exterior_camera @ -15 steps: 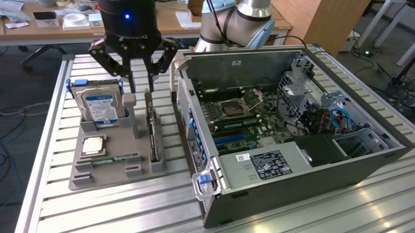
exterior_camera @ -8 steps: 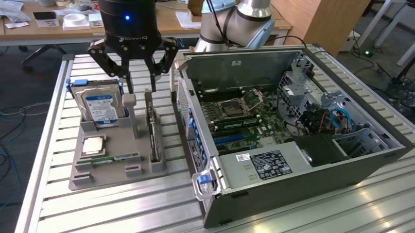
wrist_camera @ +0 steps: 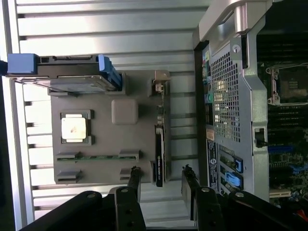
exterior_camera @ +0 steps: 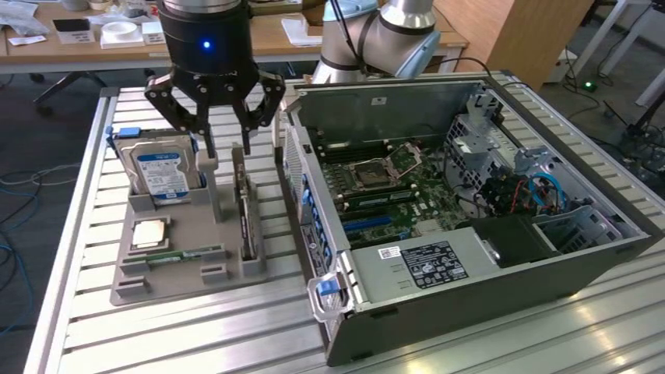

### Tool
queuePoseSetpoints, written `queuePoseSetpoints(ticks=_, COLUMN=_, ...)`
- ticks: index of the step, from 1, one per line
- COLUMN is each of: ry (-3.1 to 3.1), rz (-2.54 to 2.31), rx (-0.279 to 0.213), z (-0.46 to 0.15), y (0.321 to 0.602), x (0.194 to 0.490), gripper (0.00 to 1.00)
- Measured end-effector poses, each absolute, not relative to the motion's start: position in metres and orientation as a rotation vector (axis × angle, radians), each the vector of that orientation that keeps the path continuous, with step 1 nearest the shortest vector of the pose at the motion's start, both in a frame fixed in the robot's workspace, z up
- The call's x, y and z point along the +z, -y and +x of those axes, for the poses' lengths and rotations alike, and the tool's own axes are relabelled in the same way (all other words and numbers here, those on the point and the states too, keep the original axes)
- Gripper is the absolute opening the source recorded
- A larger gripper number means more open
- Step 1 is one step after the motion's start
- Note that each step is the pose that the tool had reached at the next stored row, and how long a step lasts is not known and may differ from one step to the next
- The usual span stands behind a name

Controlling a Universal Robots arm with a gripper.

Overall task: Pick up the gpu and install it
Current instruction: 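Pick up the gpu and move the gpu toward the slot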

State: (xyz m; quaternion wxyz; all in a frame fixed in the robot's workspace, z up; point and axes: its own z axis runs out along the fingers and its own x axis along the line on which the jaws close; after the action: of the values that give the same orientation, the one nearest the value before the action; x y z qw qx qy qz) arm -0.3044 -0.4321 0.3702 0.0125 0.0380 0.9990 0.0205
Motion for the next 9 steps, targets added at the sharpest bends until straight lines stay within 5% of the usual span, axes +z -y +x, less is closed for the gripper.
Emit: queuePoseSetpoints(ticks=9, ry=-3.114, rz=0.119, rx=0.105, z=-0.304, y=0.432, x=0.358, gripper=0.47)
